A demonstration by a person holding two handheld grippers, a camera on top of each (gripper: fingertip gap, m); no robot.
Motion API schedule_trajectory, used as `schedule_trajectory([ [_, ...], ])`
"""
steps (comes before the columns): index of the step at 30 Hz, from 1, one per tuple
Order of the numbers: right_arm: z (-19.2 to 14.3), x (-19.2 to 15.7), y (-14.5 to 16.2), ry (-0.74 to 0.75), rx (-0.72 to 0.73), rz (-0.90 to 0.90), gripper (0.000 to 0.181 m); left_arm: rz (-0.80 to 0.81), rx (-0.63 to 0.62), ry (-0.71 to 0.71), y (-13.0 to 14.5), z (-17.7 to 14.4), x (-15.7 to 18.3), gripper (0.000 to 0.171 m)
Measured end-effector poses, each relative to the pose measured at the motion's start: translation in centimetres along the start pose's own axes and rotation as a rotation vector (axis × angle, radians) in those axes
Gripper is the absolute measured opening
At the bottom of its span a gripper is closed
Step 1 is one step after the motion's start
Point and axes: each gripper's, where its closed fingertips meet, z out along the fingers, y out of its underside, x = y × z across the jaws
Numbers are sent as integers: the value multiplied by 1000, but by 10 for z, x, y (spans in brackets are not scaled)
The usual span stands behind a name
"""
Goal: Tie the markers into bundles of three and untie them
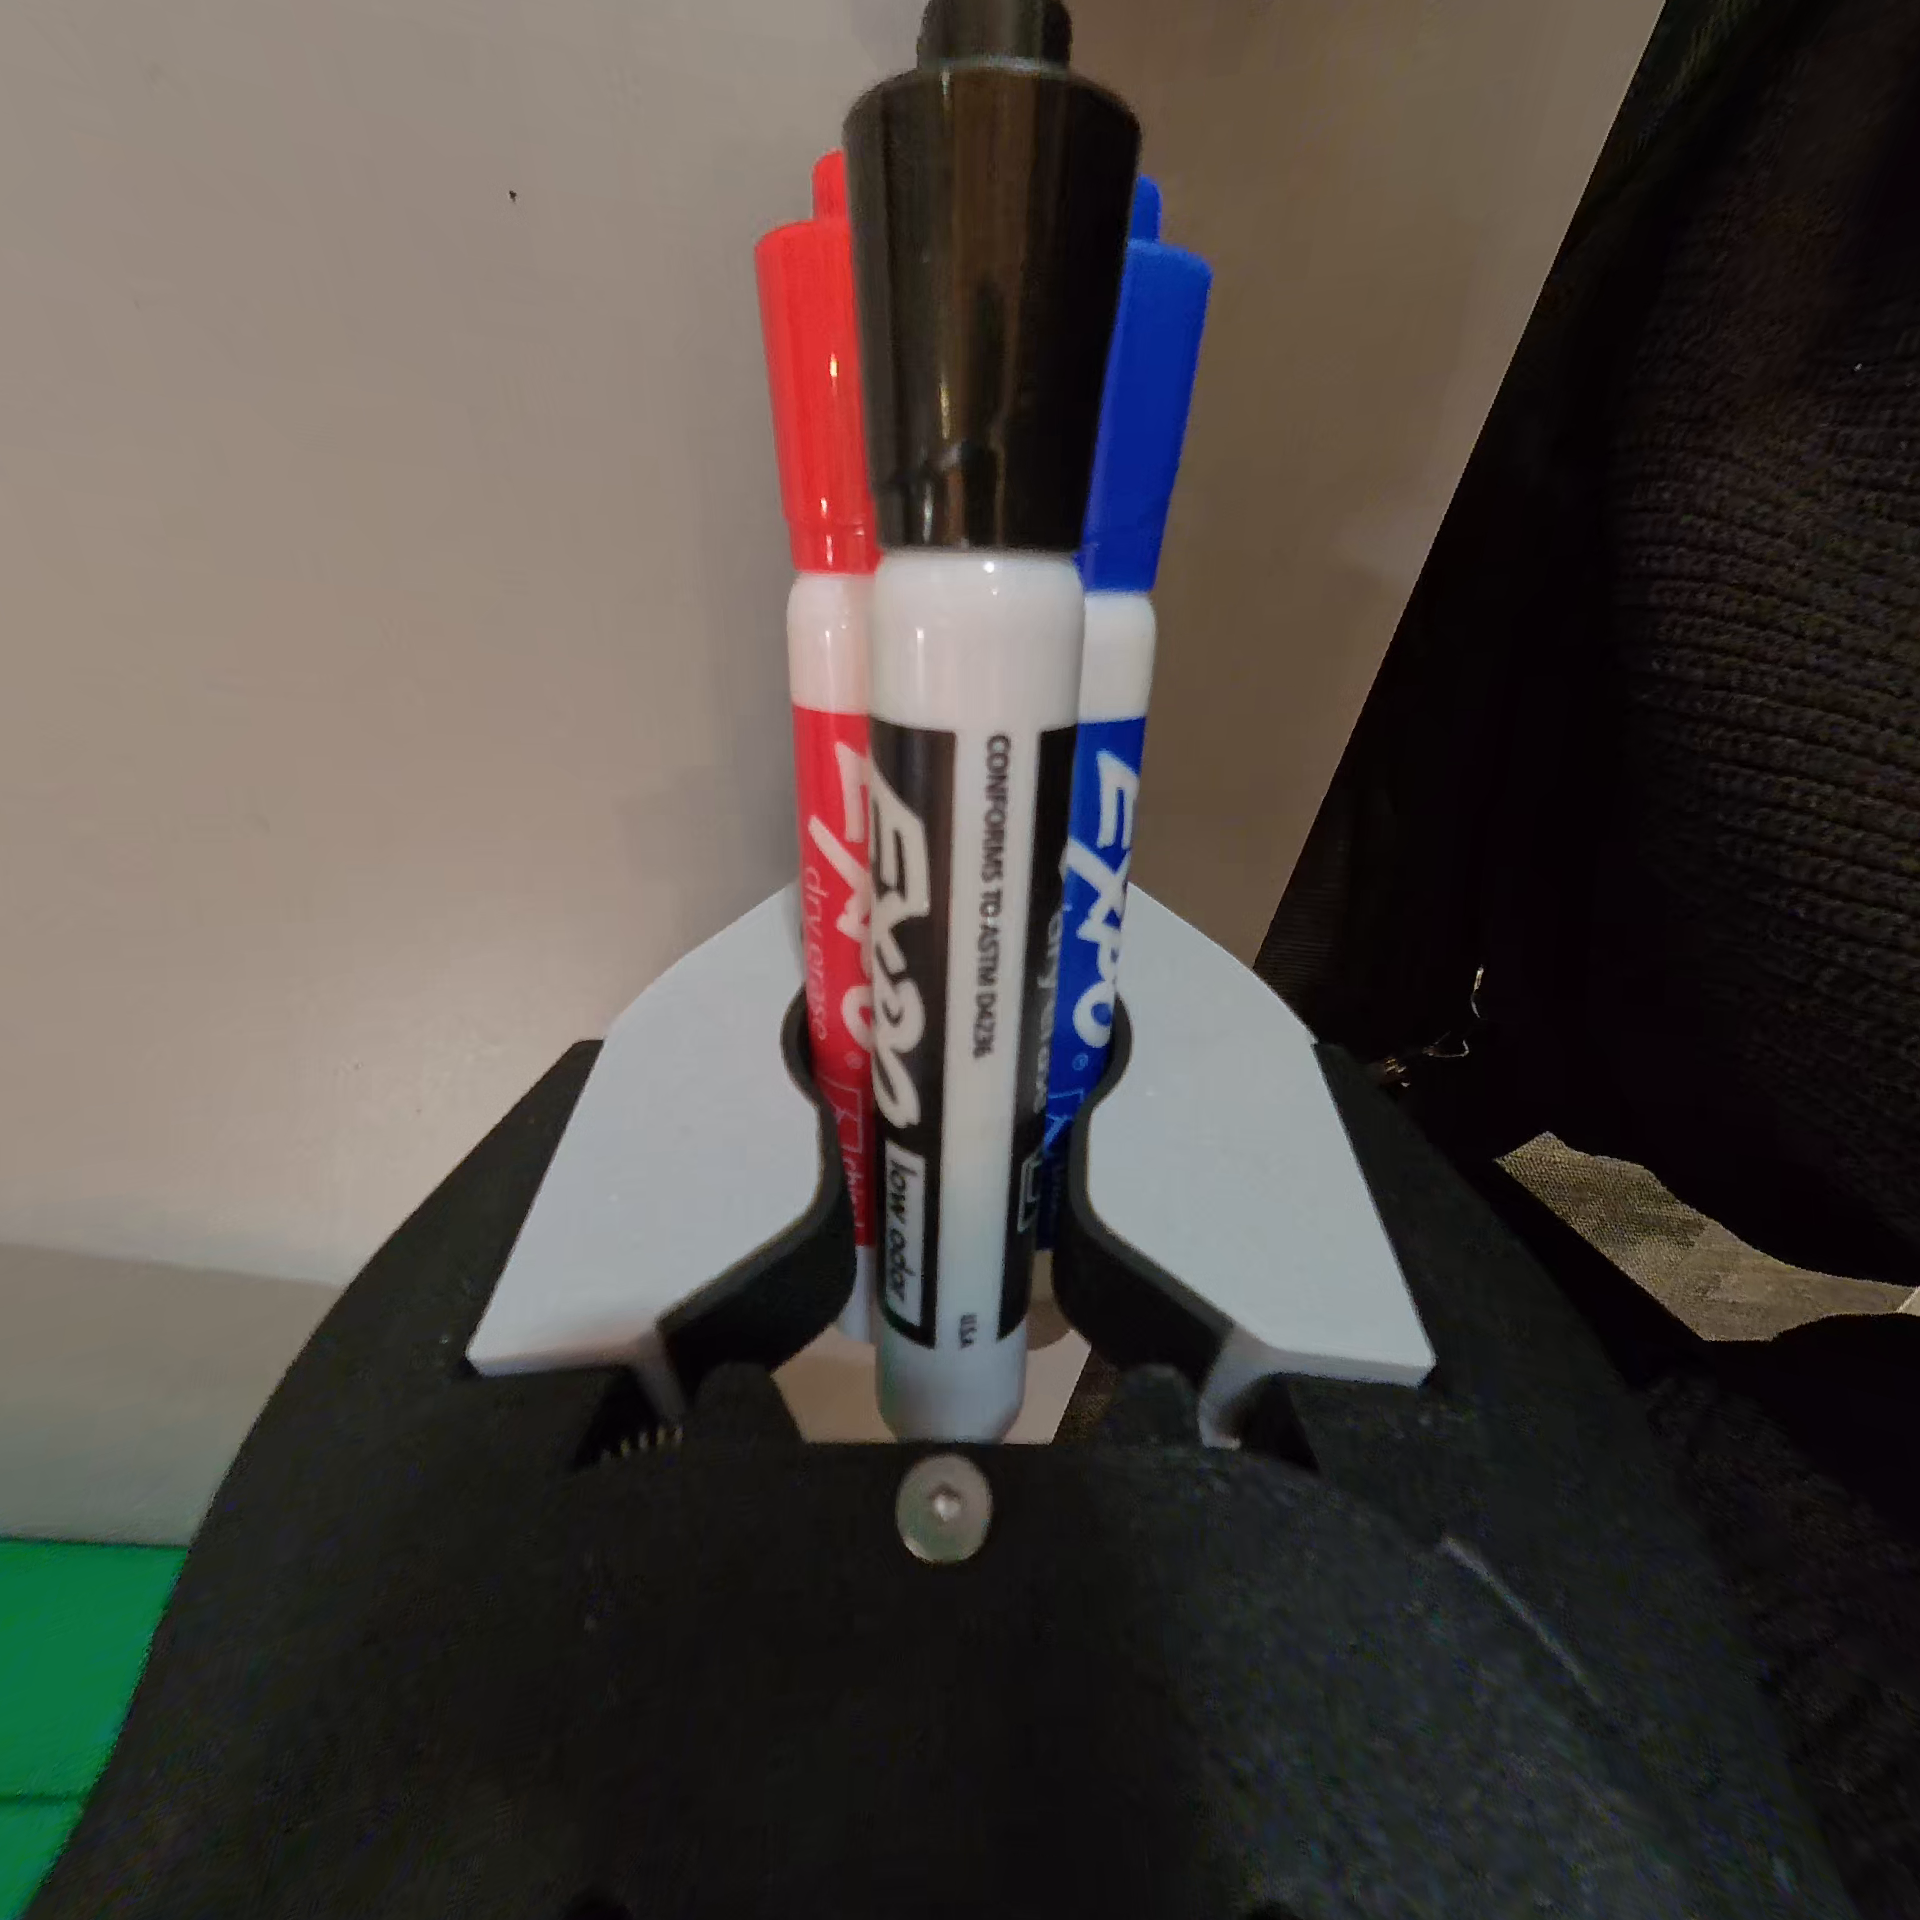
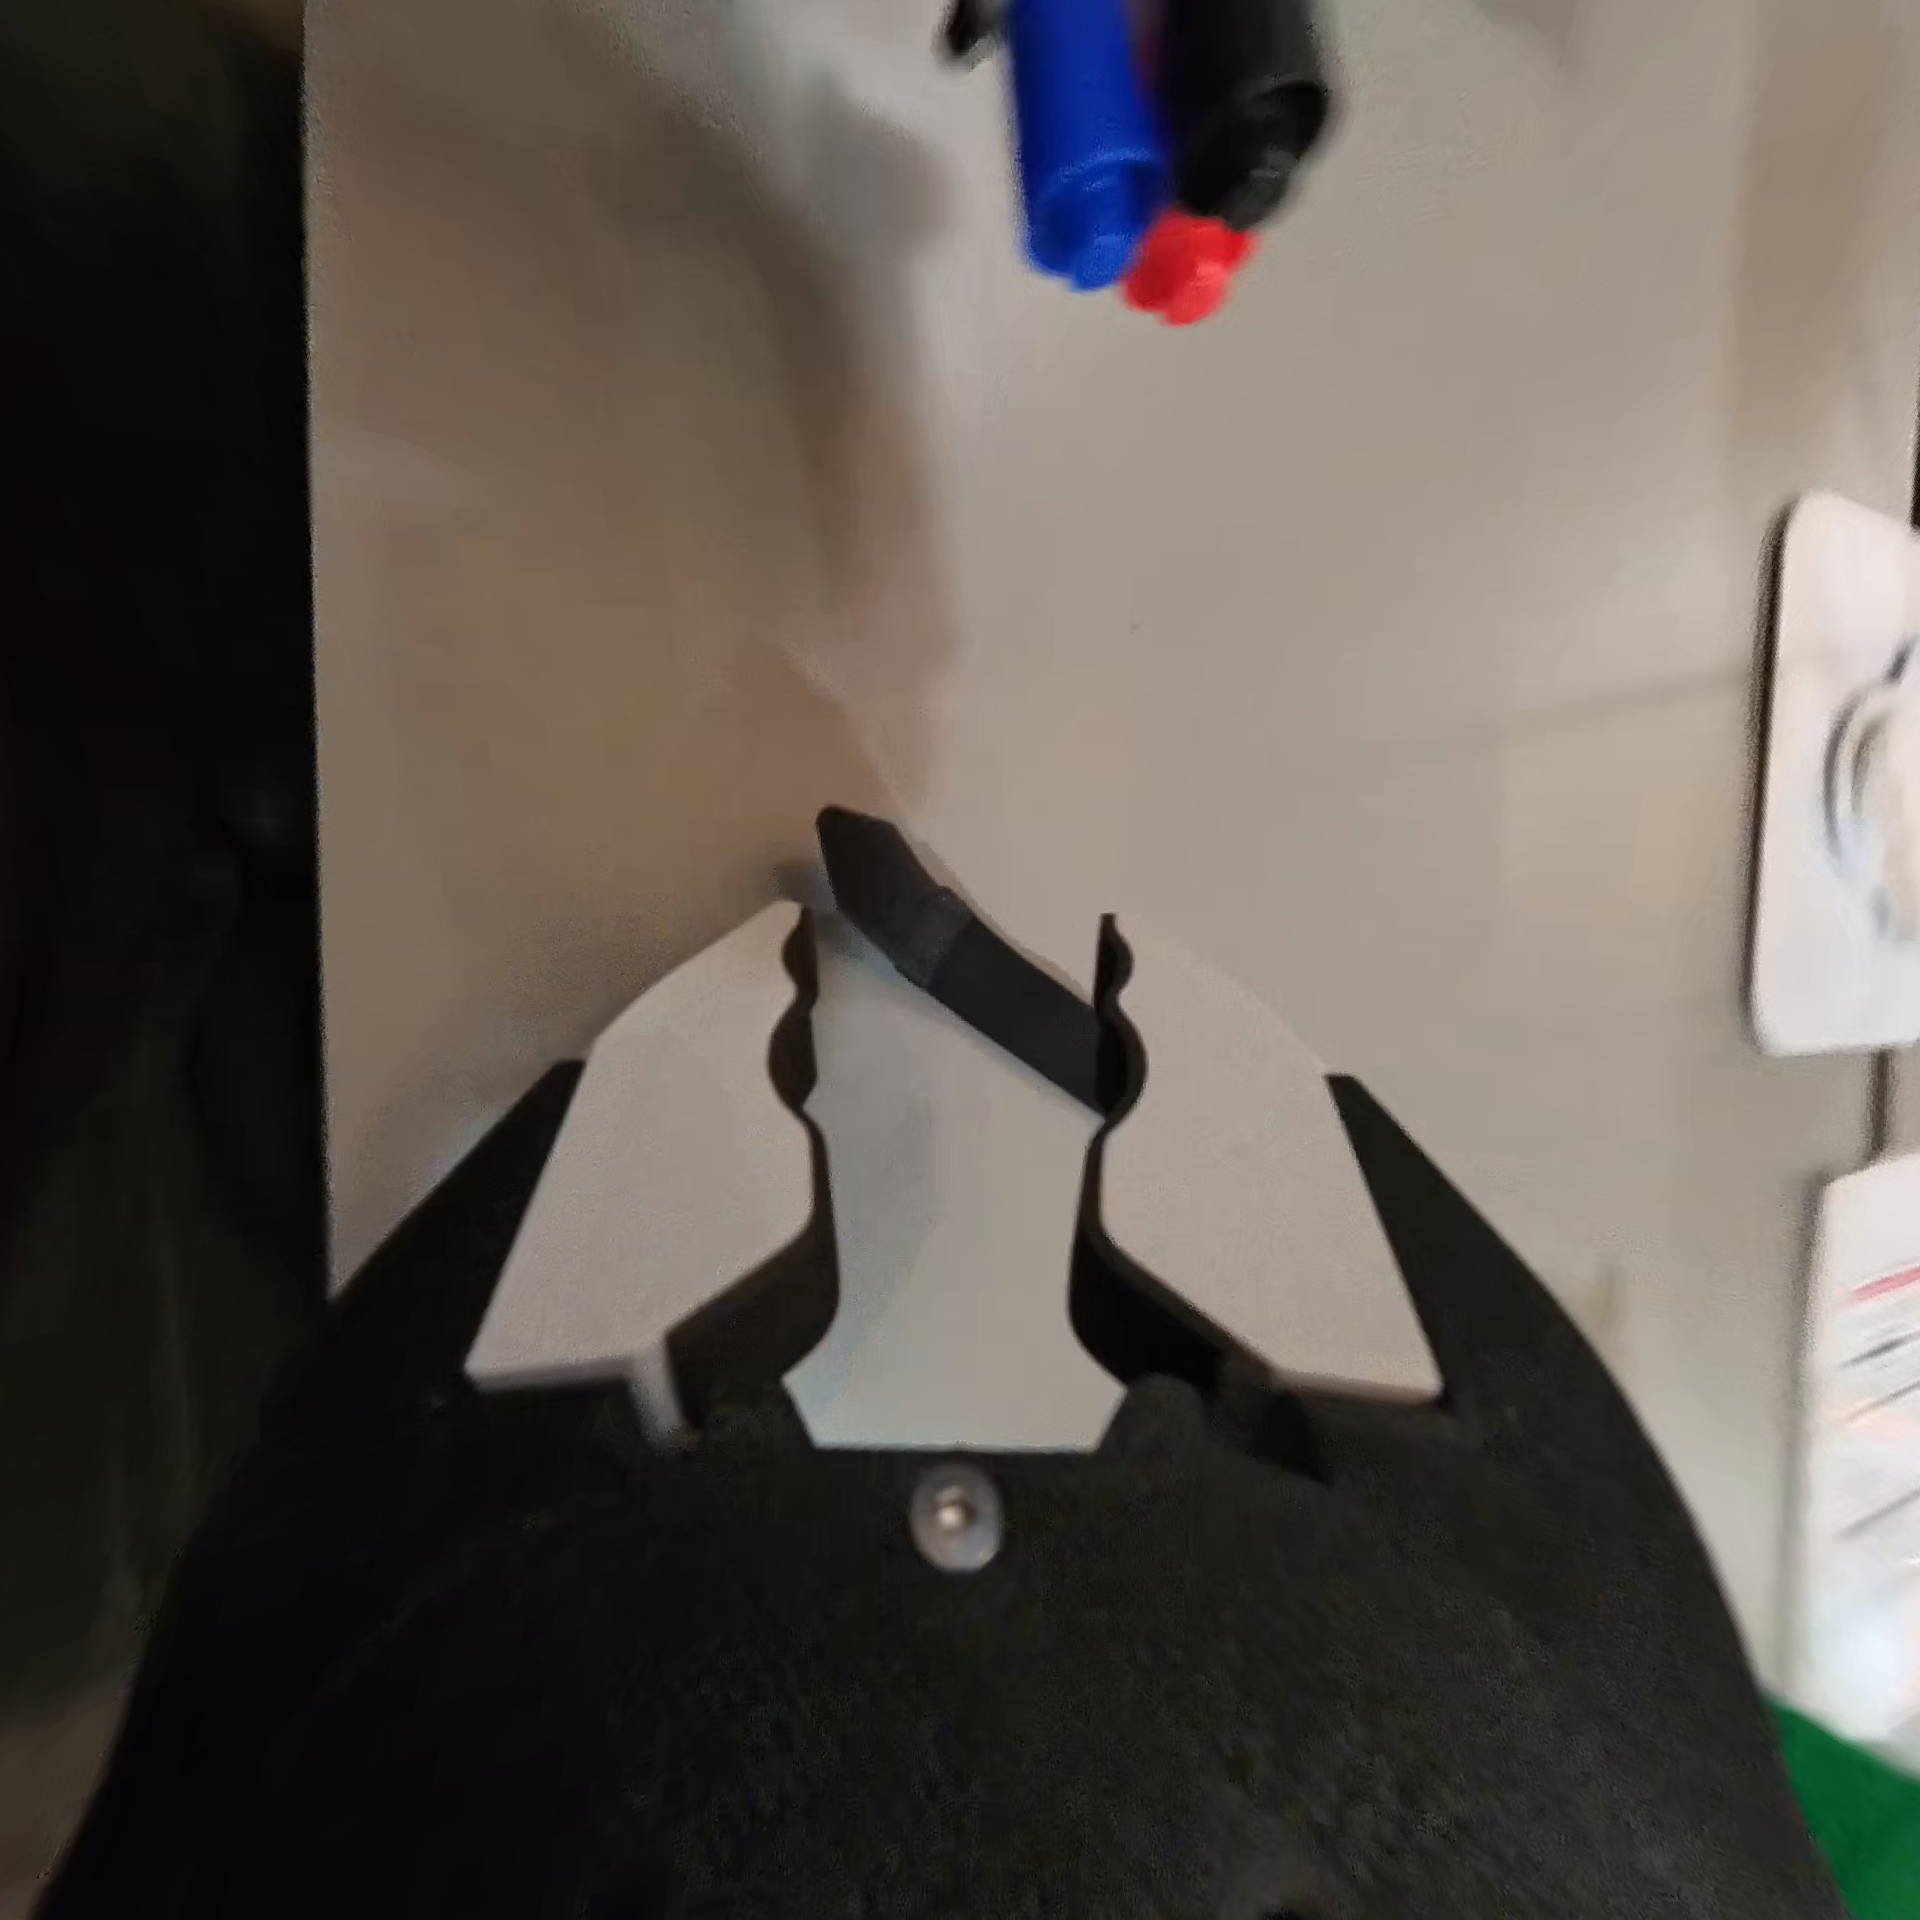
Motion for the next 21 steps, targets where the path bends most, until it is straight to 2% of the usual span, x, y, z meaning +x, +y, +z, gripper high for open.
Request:
schedule_trajectory([
  [2,0,-3,-4,38,90,156,49,-1,0,0,0,0,0,48],
  [4,3,-9,-5,56,123,227,50,-1,-1,2,0,0,0,48],
  [5,6,-12,-2,60,97,211,55,1,-3,1,0,1,0,48],
  [7,11,-9,7,125,8,129,54,5,-4,-1,-1,0,0,48],
  [9,17,-9,8,145,-13,74,40,9,-2,-2,-3,-1,1,48],
  [11,18,-5,4,168,15,75,4,12,-1,-5,-3,-1,2,48],
  [15,-7,29,6,291,47,80,2,11,0,-9,-3,-2,3,49],
  [18,-30,37,5,229,104,11,2,10,-1,-9,-2,-2,4,49],
  [21,-43,32,15,87,1,-184,2,14,-3,-7,-3,-2,5,49],
])
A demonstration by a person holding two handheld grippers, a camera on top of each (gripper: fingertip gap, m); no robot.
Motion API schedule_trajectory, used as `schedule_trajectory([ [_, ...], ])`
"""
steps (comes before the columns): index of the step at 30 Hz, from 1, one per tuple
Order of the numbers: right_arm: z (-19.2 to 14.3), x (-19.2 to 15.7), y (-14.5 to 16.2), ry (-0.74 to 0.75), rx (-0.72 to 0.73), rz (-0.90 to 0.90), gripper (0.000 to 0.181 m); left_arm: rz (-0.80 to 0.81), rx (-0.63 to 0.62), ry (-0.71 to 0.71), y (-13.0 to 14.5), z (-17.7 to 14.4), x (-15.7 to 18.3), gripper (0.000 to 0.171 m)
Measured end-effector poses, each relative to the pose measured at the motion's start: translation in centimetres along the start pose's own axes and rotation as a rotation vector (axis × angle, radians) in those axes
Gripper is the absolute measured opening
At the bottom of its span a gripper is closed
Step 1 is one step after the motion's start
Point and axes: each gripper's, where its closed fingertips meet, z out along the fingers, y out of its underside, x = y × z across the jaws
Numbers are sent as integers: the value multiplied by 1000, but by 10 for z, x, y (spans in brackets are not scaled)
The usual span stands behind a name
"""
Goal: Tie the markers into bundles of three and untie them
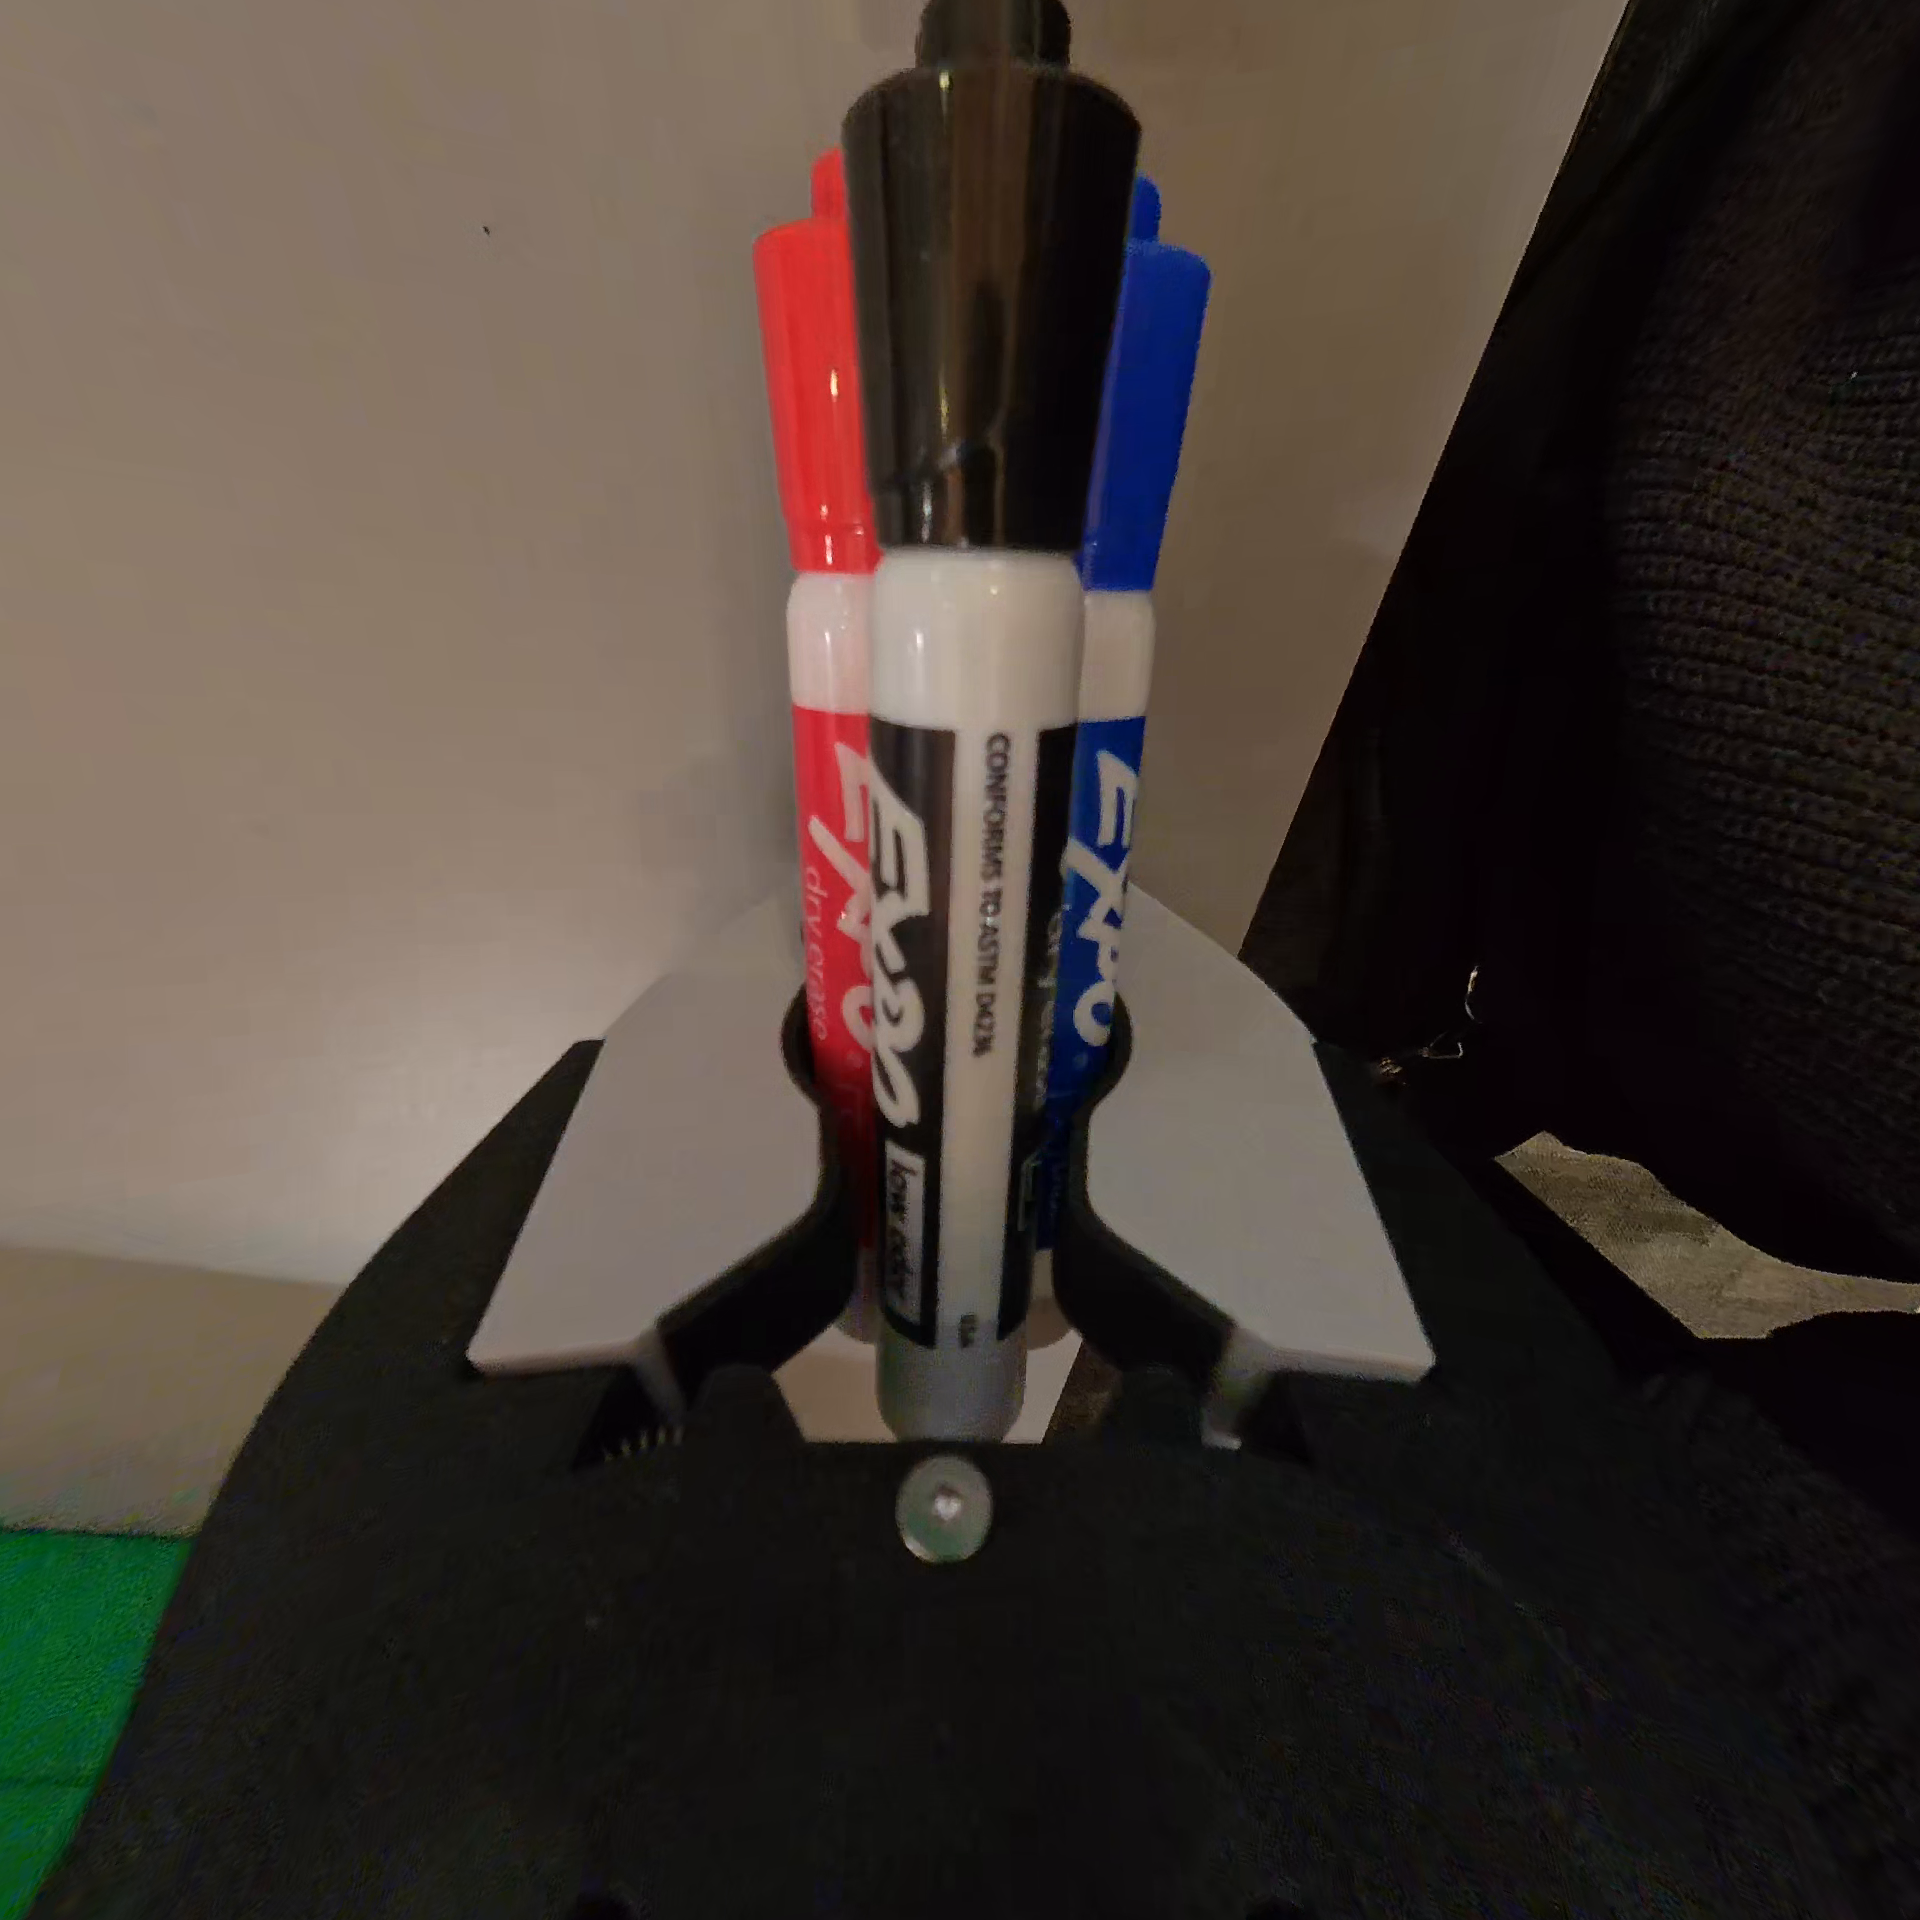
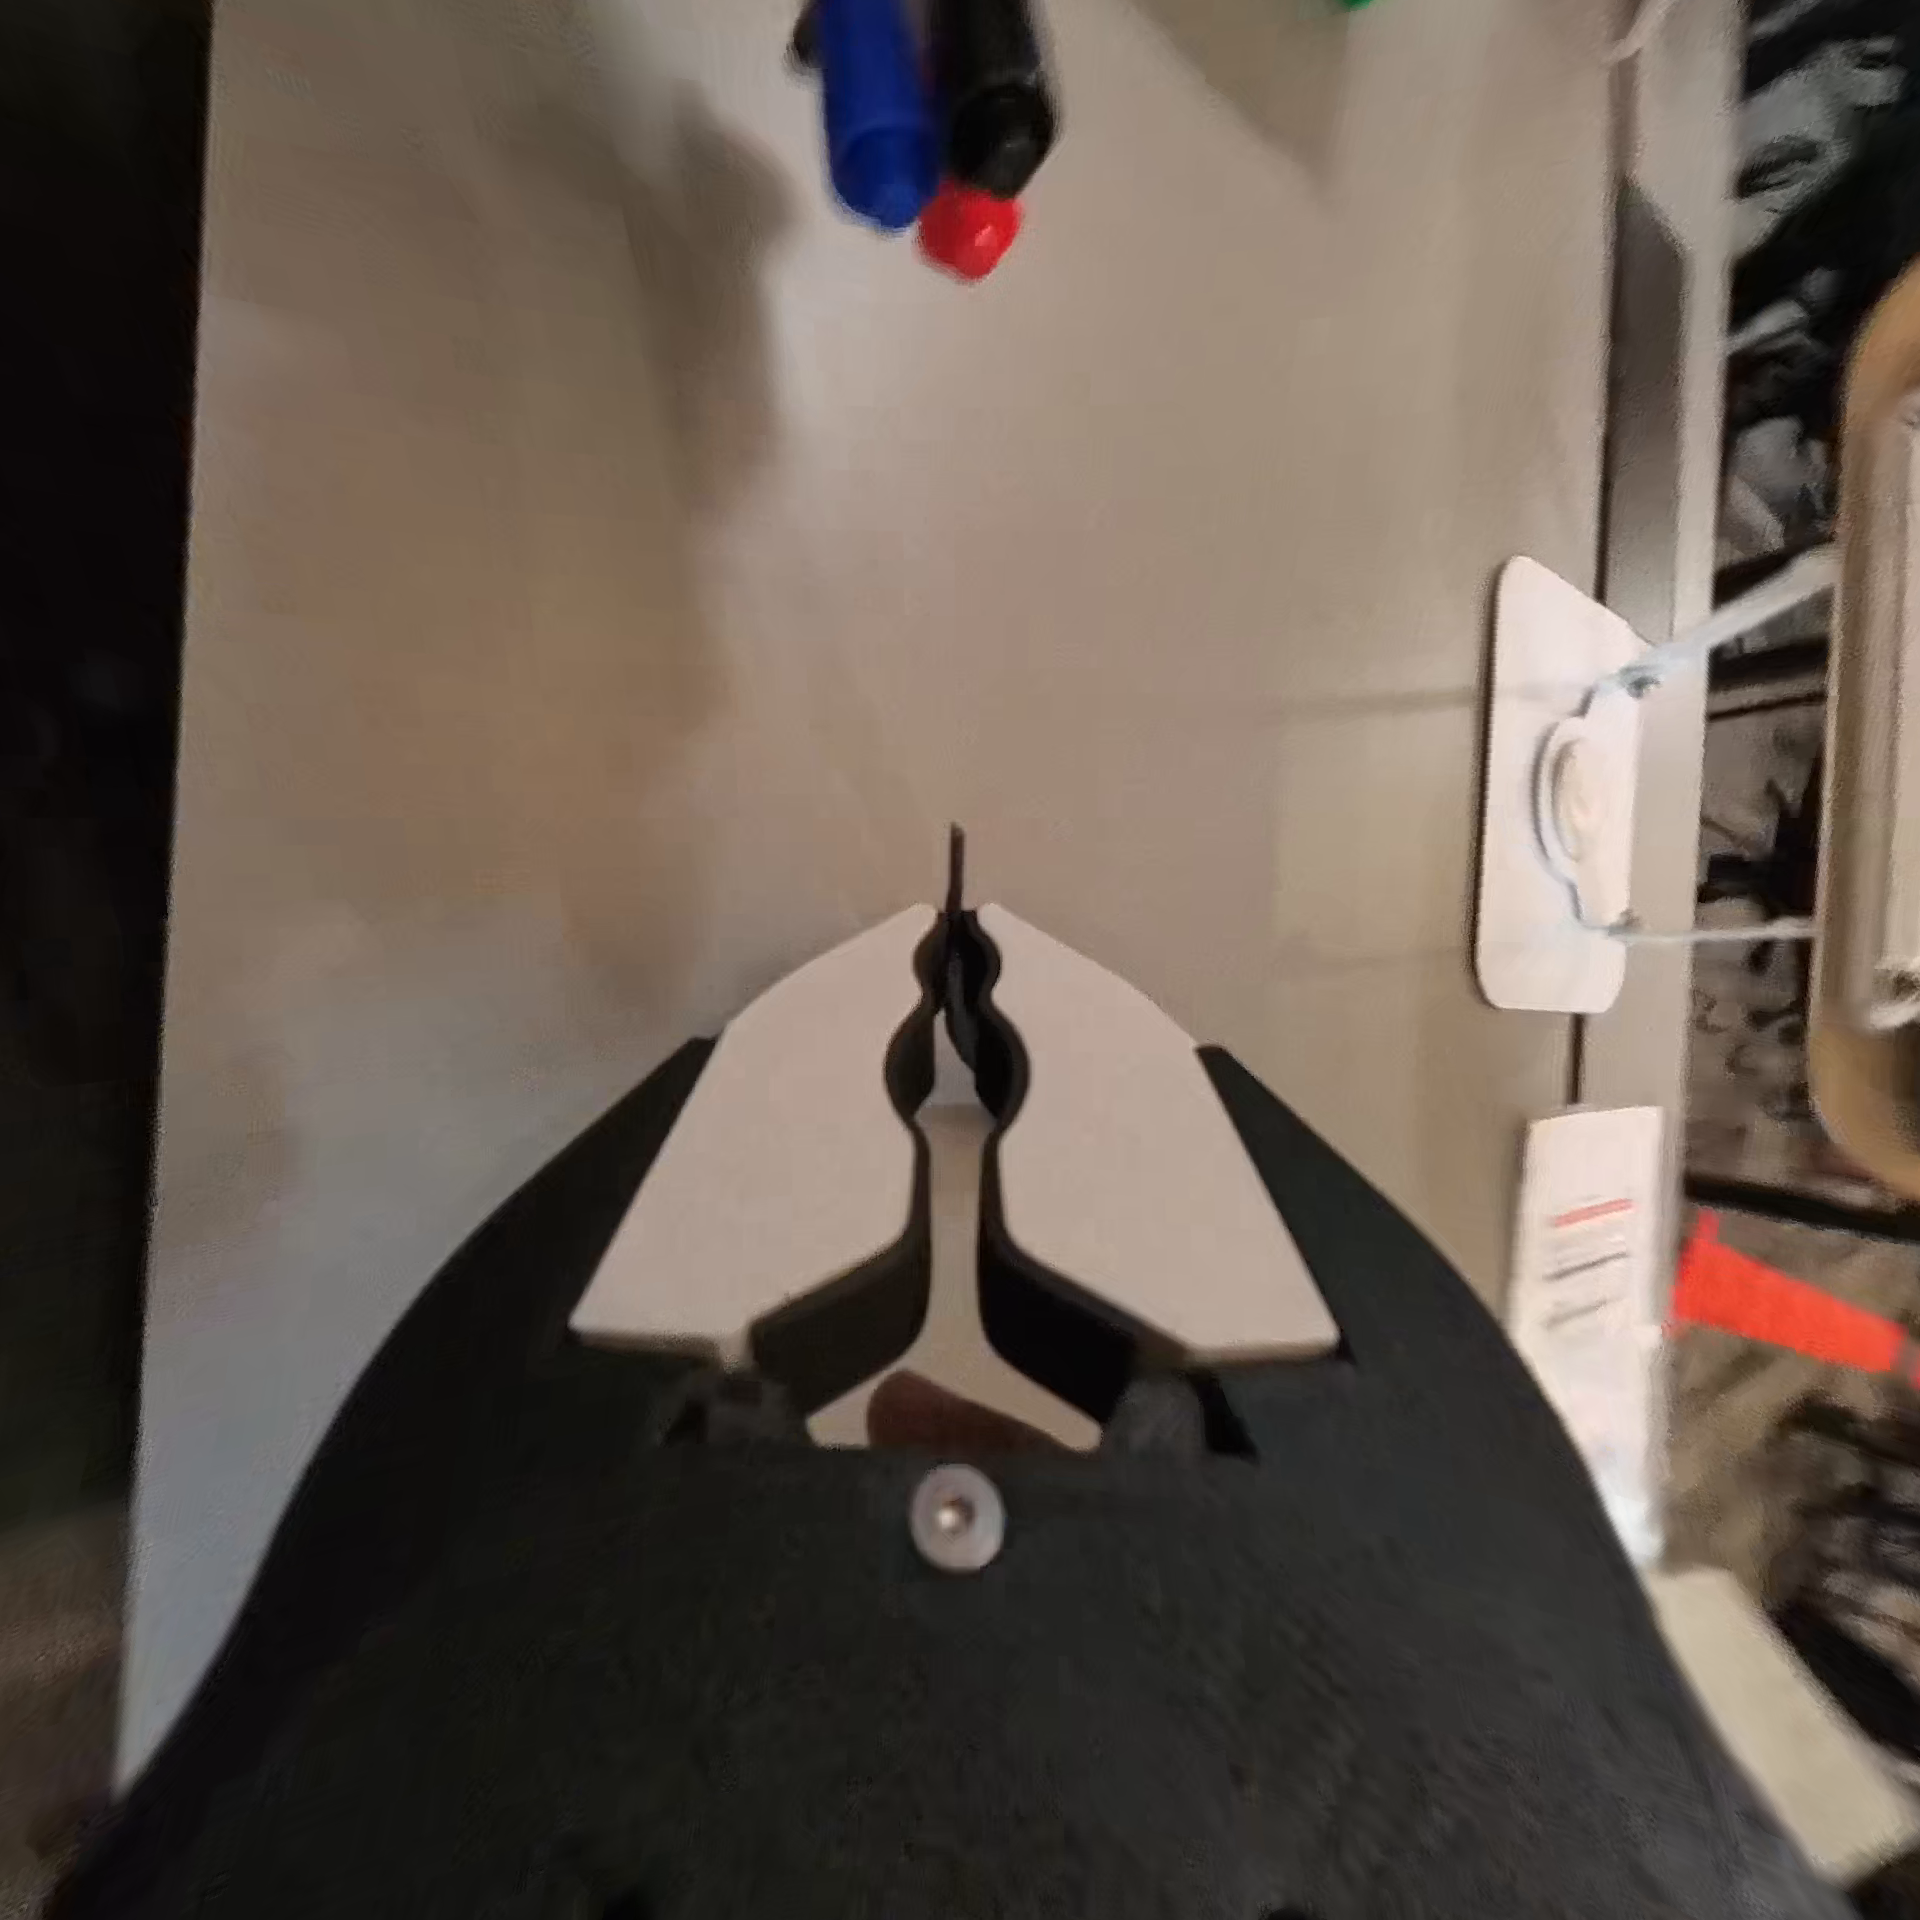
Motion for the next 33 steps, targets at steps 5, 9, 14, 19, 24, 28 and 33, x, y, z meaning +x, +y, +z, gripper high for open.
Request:
schedule_trajectory([
  [5,-12,-1,31,-170,-354,-561,1,6,-2,1,-3,1,1,48],
  [9,-13,-15,29,-342,-457,-826,2,3,-4,-1,-2,0,1,48],
  [14,8,-37,35,-488,-511,-952,2,2,1,-2,-1,-1,1,48],
  [19,24,-48,42,-539,-534,-955,2,-3,5,5,2,0,1,48],
  [24,26,-53,42,-560,-533,-892,14,-8,8,11,4,1,-1,49],
  [28,29,-50,35,-506,-488,-804,49,-5,17,13,2,1,-1,48],
  [33,20,-28,11,-357,-281,-443,69,-7,19,13,3,1,-1,48],
])
